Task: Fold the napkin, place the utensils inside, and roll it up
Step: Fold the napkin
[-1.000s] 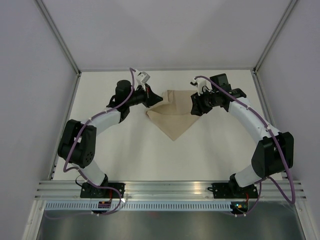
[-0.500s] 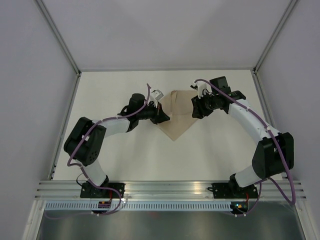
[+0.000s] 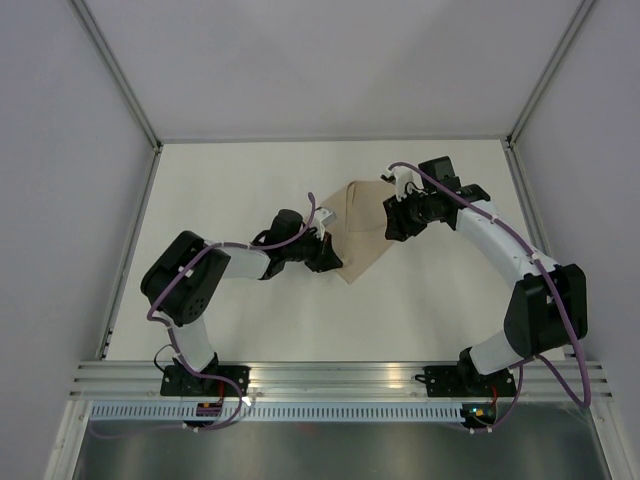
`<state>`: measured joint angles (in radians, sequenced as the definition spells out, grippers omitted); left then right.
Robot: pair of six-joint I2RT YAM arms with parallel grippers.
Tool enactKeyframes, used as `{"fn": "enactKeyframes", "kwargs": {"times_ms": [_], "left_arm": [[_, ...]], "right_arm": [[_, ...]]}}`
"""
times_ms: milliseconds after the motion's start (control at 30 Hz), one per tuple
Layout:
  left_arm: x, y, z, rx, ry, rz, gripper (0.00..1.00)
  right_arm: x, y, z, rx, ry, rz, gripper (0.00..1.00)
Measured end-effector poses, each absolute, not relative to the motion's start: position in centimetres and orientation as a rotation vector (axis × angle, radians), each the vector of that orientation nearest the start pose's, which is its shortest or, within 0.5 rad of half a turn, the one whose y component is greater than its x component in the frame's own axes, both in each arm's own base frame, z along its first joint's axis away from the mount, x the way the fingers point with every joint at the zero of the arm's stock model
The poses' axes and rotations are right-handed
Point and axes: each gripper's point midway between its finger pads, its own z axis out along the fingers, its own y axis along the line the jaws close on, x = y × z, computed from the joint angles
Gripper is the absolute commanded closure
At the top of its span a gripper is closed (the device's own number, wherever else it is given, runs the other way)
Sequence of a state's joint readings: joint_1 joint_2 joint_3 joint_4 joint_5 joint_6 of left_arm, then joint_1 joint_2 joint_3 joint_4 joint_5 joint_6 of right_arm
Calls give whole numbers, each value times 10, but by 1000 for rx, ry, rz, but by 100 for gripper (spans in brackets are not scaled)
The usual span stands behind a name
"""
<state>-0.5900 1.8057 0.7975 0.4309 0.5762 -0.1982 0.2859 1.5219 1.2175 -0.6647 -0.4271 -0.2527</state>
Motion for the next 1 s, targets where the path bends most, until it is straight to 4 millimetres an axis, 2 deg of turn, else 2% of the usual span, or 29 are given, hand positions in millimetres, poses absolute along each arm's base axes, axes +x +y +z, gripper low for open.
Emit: {"fn": "enactKeyframes", "kwargs": {"times_ms": [333,533,567,700,900,1000], "left_arm": [[291,-325,44,793,2078,-1070,64],[287,-330,44,809,2075,-1072,57],[286,-332,45,814,2074,-1072,50],[287,-344,51,832,2051,-1076,50],[288,-352,57,844,2028,-1083,49],[296,-354,64,832,2011,-1066,48]], "right_arm": [[326,157,128,-811,2391,524,53],[336,152,109,-756,2448,475,53],[337,152,104,-749,2461,470,54],[338,150,87,-731,2515,458,54],[341,148,80,-710,2537,439,54],[342,146,72,-697,2559,425,54]]}}
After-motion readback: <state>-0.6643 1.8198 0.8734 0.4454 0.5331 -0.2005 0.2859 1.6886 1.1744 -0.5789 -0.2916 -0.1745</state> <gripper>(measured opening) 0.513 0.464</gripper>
